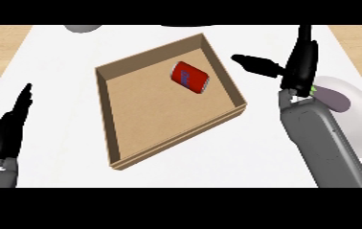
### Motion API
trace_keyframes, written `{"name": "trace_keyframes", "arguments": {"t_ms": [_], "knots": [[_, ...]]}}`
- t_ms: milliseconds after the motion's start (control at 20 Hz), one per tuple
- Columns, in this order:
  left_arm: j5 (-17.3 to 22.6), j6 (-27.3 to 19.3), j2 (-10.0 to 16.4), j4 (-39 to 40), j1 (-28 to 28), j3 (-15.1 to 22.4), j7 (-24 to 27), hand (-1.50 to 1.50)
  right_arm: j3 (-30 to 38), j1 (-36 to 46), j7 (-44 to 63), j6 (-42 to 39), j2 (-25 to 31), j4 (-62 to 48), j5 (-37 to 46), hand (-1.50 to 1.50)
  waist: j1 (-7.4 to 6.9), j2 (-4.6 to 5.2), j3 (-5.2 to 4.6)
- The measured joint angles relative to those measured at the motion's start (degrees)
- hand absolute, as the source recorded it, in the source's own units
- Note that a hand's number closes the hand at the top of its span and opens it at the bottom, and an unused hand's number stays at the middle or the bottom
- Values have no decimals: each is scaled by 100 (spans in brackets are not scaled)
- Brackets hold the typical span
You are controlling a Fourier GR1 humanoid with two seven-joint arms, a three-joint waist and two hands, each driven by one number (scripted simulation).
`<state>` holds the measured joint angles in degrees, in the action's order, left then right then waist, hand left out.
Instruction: Pick the can from the plate and place it in the cardboard box
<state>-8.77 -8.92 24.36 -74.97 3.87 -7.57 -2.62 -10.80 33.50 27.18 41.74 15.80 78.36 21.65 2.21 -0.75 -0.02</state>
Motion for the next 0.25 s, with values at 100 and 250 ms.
{"name": "trace_keyframes", "arguments": {"t_ms": [100, 250], "knots": [[4, 18, -12, -67, -31, -5, -22, 0, 70, -550, 90, -239, 328, 720, -130, -150, -6, 4, 1], [-54, 16, -24, -17, 30, -3, -2, 0, 149, -1437, 132, -565, 706, 1669, -326, -150, -26, 20, 0]]}}
